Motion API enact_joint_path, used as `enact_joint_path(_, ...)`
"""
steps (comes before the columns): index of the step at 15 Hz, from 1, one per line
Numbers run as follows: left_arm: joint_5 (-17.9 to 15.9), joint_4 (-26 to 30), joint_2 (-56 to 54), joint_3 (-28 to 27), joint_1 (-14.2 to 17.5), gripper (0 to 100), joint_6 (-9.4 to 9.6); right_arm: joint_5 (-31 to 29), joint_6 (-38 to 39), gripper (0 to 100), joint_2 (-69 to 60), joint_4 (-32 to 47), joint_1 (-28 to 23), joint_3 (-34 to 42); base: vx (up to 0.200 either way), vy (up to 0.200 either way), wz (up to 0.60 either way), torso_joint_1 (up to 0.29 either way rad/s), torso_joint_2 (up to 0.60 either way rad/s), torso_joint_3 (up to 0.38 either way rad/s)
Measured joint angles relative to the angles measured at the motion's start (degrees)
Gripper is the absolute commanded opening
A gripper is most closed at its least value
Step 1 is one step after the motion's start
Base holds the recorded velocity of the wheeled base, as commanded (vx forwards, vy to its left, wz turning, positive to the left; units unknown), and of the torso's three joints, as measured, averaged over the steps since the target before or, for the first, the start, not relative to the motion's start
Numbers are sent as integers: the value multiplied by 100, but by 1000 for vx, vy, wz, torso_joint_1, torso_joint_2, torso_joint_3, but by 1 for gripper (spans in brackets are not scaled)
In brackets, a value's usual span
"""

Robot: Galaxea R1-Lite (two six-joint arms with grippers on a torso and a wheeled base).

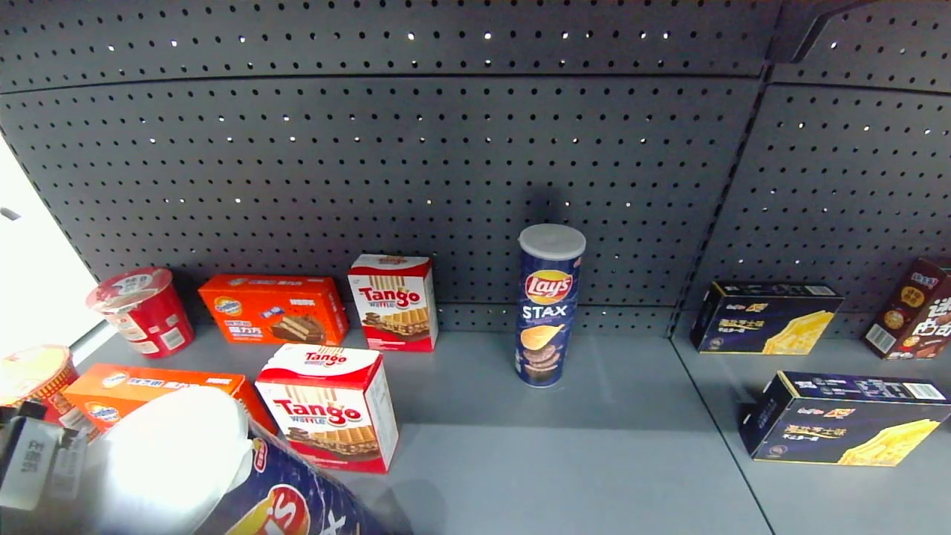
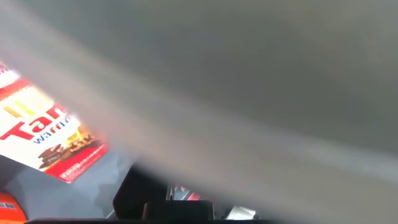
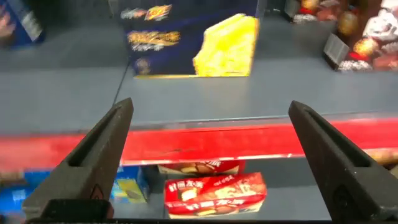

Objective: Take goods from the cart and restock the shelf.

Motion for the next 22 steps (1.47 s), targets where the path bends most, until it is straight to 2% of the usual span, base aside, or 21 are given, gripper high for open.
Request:
enact_joint_path(2, -18, 16, 43, -10, 13, 0, -10, 299, 327, 100, 436, -178, 46, -605, 0, 0, 0, 0, 0, 0)
enact_joint_path(4, -22, -20, 157, -2, -20, 0, 9, 683, 107, 100, 1073, -274, 101, -1417, 0, 0, 0, 0, 0, 0)
enact_joint_path(6, -24, -224, 334, -137, -30, 0, 37, 933, -434, 100, 1490, -106, 180, -1755, 0, 0, 0, 0, 0, 0)
enact_joint_path(7, -24, -334, 456, -206, -17, 0, 85, 1042, -555, 100, 1658, 20, 235, -1829, 0, 0, 0, 0, 0, 0)
enact_joint_path(10, -13, -679, 983, -482, 85, 0, 483, 1384, -702, 100, 2332, 66, 617, -2175, 0, 0, 0, 0, 0, 0)
enact_joint_path(11, -11, -712, 1123, -606, 155, 0, 527, 1460, -742, 100, 2671, 71, 792, -2371, 0, 0, 0, 0, 0, 0)
enact_joint_path(16, 20, -657, 1381, -1003, 232, 0, 501, 1542, -855, 100, 4207, -41, 1914, -3487, 0, 0, 0, 0, 0, 0)
enact_joint_path(19, 22, -629, 1404, -1201, 179, 0, 512, 1531, -883, 100, 4921, -123, 2295, -3942, 0, 0, 0, 0, 0, 0)
enact_joint_path(22, -2, 79, 1352, -1454, 46, 0, 502, 1529, -902, 100, 5469, -126, 2442, -4256, 0, 0, 0, 0, 0, 0)
